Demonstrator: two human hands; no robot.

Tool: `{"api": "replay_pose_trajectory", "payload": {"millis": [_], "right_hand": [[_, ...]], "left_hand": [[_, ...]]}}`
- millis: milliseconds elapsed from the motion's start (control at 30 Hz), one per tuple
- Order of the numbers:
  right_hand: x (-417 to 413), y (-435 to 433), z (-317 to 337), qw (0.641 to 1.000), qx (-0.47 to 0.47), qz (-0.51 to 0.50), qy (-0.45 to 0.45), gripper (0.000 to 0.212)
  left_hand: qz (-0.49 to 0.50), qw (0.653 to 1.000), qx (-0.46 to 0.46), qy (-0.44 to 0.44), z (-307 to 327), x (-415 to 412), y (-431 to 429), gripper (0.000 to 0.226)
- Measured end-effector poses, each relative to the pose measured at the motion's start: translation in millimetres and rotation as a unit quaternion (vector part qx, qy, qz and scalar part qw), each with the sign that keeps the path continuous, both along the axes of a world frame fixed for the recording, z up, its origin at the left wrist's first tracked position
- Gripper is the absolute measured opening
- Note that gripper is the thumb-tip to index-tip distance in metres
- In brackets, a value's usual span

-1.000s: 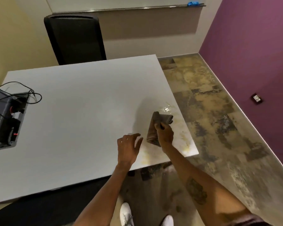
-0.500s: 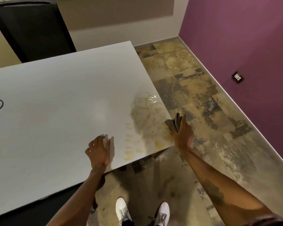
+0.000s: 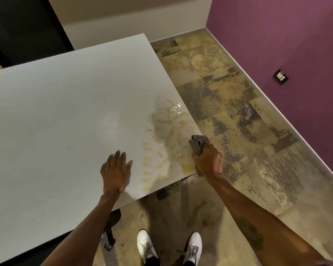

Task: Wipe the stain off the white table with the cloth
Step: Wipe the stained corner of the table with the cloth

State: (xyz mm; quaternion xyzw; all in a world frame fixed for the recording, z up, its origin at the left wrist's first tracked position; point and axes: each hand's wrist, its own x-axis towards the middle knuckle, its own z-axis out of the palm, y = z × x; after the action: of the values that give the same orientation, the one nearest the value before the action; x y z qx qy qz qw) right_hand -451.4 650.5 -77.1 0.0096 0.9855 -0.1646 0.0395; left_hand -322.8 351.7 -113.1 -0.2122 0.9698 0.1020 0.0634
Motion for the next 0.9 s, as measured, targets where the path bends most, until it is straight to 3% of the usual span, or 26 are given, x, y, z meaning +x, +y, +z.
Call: {"api": "replay_pose_trajectory", "payload": {"millis": [67,200,333,533,733,900], "right_hand": [[4,6,-3,0.998,-0.032,-0.04,0.033,0.051],[-1,-3,-10,0.995,-0.06,-0.074,0.0,0.046],[-6,0,-23,0.998,-0.026,-0.029,0.048,0.048],[-8,12,-42,0.982,-0.183,0.013,0.049,0.064],[-7,2,-54,0.998,-0.004,0.037,0.05,0.078],[-14,10,-60,0.997,-0.008,0.07,0.027,0.08]], "left_hand": [[-0.008,1.0,0.015,0.0,-6,-8,-3,0.063],[-0.012,1.0,0.028,0.001,-18,-23,-9,0.059],[-0.027,0.999,0.042,0.002,-21,-39,-14,0.059],[-0.044,0.996,0.083,0.004,-31,-56,-19,0.057],[-0.048,0.995,0.085,0.026,-40,-63,-16,0.067],[-0.032,0.995,0.043,0.083,-49,-63,-12,0.056]]}}
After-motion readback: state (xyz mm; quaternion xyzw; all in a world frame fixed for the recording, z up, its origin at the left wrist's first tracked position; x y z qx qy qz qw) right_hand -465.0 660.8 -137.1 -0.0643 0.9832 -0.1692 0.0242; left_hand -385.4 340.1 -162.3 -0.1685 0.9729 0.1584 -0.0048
